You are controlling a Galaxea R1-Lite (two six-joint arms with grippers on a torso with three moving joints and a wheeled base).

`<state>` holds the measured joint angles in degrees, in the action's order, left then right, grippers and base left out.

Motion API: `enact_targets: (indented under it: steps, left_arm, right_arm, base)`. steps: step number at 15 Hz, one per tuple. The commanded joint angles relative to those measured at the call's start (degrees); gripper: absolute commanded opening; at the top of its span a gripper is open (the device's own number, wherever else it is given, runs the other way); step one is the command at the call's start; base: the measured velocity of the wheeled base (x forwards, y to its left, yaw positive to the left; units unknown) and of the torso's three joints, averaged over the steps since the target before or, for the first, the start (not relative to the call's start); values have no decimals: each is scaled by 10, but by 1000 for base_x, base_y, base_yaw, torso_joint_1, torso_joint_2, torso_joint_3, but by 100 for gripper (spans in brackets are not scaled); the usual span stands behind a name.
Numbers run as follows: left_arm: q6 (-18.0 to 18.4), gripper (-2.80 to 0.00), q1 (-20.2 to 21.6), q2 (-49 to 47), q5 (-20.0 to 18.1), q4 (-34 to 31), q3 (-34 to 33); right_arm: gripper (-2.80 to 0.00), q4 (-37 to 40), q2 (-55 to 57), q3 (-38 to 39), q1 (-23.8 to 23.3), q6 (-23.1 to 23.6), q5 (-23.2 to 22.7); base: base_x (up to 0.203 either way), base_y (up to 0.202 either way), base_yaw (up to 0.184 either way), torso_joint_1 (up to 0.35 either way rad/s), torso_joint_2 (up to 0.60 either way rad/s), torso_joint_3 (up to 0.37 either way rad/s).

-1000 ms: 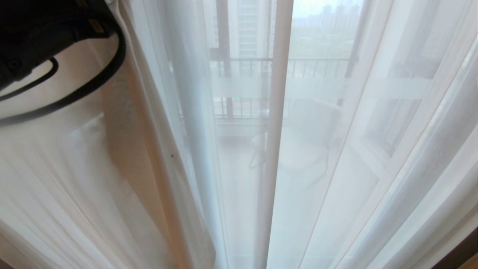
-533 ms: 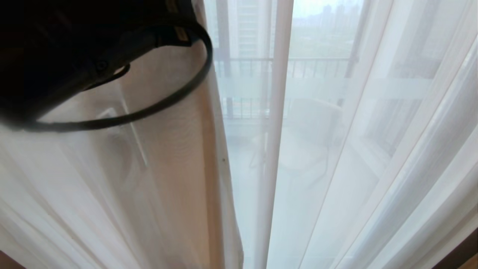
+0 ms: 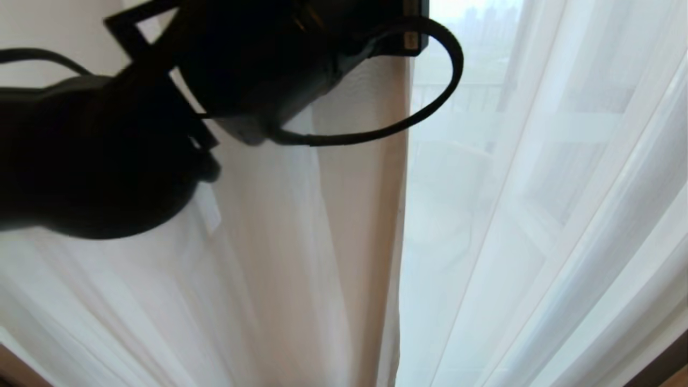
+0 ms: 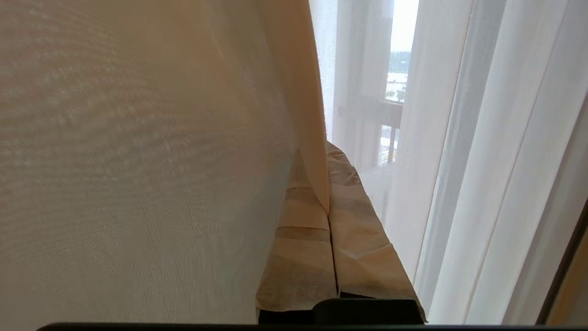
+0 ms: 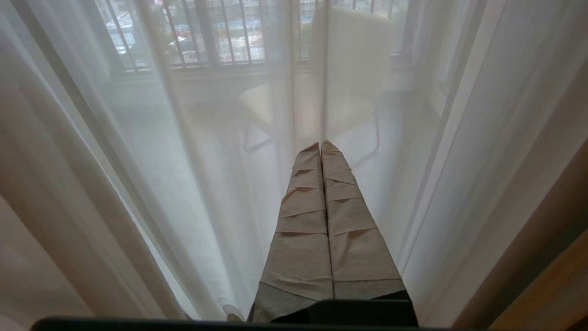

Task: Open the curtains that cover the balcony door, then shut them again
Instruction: Close the inner curtains on both sides

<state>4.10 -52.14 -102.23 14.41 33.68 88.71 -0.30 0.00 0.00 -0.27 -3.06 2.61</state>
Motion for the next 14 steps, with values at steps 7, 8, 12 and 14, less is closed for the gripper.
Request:
enact_targets:
  steps: [7,8,12,14]
  left_arm:
    - [-1,-280,-18,-146,-1,2,118]
    - [-1,-280,-16,-145,2,3,118]
    - [0,-280,13,-123,8,6,118]
    - [0,-280,39,-102,8,7,114]
  right_arm:
    - [-280,0,1,0,0,0,0]
    - [-280,0,0,0,0,0,0]
    - [-280,0,1,0,0,0,0]
    - [-280,0,1,0,0,0,0]
  base:
    - [0,0,0,0,0,0]
    - [0,0,0,0,0,0]
    - [0,0,0,0,0,0]
    - [0,0,0,0,0,0]
